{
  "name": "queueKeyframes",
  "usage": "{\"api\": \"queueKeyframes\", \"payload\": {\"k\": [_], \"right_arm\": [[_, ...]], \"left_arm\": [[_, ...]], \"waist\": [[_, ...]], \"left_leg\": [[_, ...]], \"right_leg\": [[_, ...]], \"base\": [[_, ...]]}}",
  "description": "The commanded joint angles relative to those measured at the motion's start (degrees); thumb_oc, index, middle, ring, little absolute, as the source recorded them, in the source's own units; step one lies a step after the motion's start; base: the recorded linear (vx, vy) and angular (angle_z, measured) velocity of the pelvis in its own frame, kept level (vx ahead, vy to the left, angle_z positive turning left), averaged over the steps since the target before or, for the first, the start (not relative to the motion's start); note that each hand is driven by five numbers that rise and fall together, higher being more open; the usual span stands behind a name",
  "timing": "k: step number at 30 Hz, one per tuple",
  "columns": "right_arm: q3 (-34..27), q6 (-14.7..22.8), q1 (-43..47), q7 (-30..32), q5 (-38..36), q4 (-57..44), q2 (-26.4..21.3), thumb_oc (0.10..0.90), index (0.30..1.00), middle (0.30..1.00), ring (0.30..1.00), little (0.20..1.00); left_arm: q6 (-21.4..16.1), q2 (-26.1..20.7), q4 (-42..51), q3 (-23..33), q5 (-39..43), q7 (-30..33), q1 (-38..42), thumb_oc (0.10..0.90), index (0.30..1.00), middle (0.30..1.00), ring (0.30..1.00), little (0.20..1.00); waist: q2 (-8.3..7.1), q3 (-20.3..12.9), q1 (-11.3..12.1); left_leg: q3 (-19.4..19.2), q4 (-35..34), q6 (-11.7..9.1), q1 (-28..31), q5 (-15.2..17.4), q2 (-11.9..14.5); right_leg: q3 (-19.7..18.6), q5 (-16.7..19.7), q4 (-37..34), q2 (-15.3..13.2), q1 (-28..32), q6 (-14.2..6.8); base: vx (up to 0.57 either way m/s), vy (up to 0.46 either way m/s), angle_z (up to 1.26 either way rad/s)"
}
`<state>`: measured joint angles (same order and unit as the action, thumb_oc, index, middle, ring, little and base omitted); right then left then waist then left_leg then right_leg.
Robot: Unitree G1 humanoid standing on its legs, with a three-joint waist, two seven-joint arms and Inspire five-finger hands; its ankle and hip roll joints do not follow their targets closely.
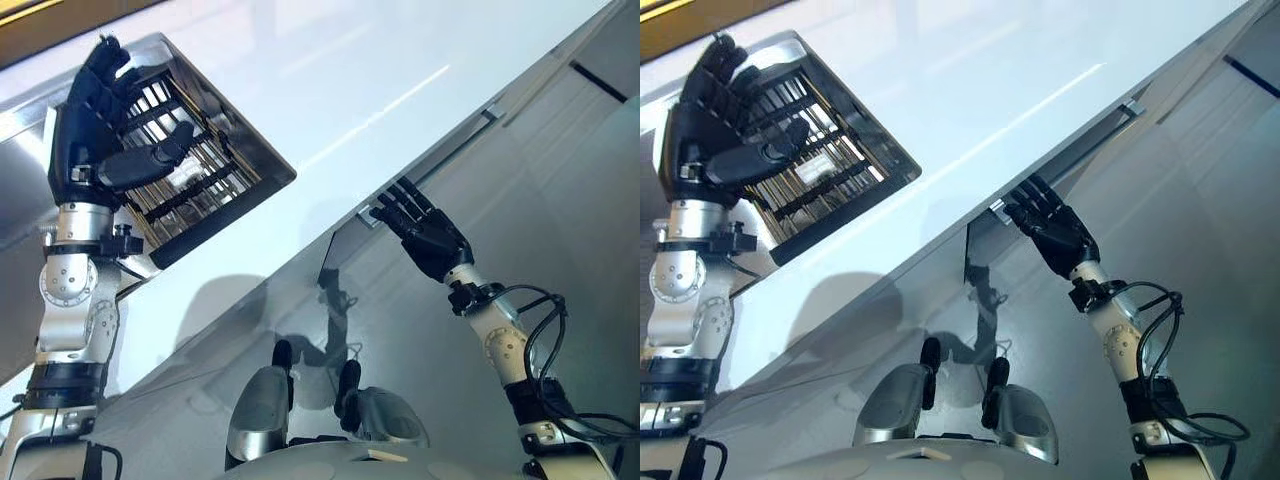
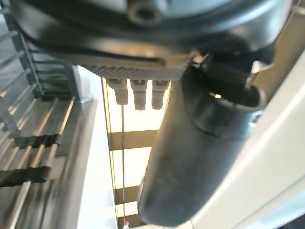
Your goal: Pick up plates and place into dishwasher.
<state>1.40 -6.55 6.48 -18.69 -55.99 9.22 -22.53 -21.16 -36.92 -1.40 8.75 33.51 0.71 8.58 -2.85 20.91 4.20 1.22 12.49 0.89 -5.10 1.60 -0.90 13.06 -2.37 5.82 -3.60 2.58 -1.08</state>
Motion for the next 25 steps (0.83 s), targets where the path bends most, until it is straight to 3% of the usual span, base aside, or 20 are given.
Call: {"api": "queueKeyframes", "payload": {"k": [1, 7, 13, 18, 25], "right_arm": [[-4.29, 7.54, 1.64, 0.07, 0.67, -5.54, 1.18, 0.800, 0.900, 0.900, 0.900, 0.900], [-9.68, 16.12, -2.02, 10.12, 11.48, -6.44, 0.84, 0.800, 0.900, 0.900, 0.900, 0.900], [-13.18, 20.00, -5.00, 20.88, 21.90, -1.94, 0.71, 0.800, 0.900, 0.900, 0.900, 0.900], [-12.92, 17.85, -5.74, 25.69, 26.36, 5.29, 0.59, 0.800, 0.900, 0.900, 0.900, 0.900], [-9.21, 11.99, -7.96, 24.95, 29.60, 17.84, 2.18, 0.800, 0.900, 0.900, 0.900, 0.900]], "left_arm": [[-4.67, 3.58, 1.71, -0.32, -3.14, -0.08, -3.57, 0.800, 0.900, 0.900, 0.900, 0.900], [-5.33, 6.66, 1.28, 0.73, -2.22, 0.09, -4.49, 0.800, 0.900, 0.900, 0.900, 0.900], [-6.65, 9.20, 0.17, 1.26, -2.10, 0.74, -4.34, 0.800, 0.900, 0.900, 0.900, 0.900], [-7.66, 10.54, -0.24, 0.64, -2.09, 2.24, -3.65, 0.800, 0.900, 0.900, 0.900, 0.900], [-8.07, 11.58, -0.27, 0.23, -1.98, 3.11, -2.87, 0.800, 0.900, 0.900, 0.900, 0.900]], "waist": [[1.27, -5.13, -0.03], [1.71, -8.36, -2.76], [2.09, -9.78, -4.94], [2.64, -10.57, -5.74], [3.35, -11.45, -6.31]], "left_leg": [[-3.21, -10.76, 4.22, 8.74, 3.15, -4.12], [-4.16, -14.15, 3.25, 10.74, 2.40, -3.77], [-5.28, -14.13, 2.65, 11.71, 3.25, -3.82], [-6.19, -14.48, 1.97, 12.35, 3.33, -3.73], [-6.69, -14.61, 1.29, 12.65, 3.41, -3.41]], "right_leg": [[-1.16, -0.66, 1.49, 0.15, -1.28, -5.45], [-2.39, -1.46, 0.52, 0.96, -0.65, -4.94], [-4.03, -2.09, -1.34, 2.03, 0.31, -3.91], [-4.24, -1.49, -3.97, 2.97, 1.54, -3.23], [-4.23, -2.06, -4.82, 3.59, 2.42, -2.48]], "base": [[-0.03, 0.044, -0.01], [-0.01, 0.014, -0.02], [-0.01, -0.025, -0.07], [0.00, -0.047, -0.12], [0.01, -0.035, -0.07]]}}
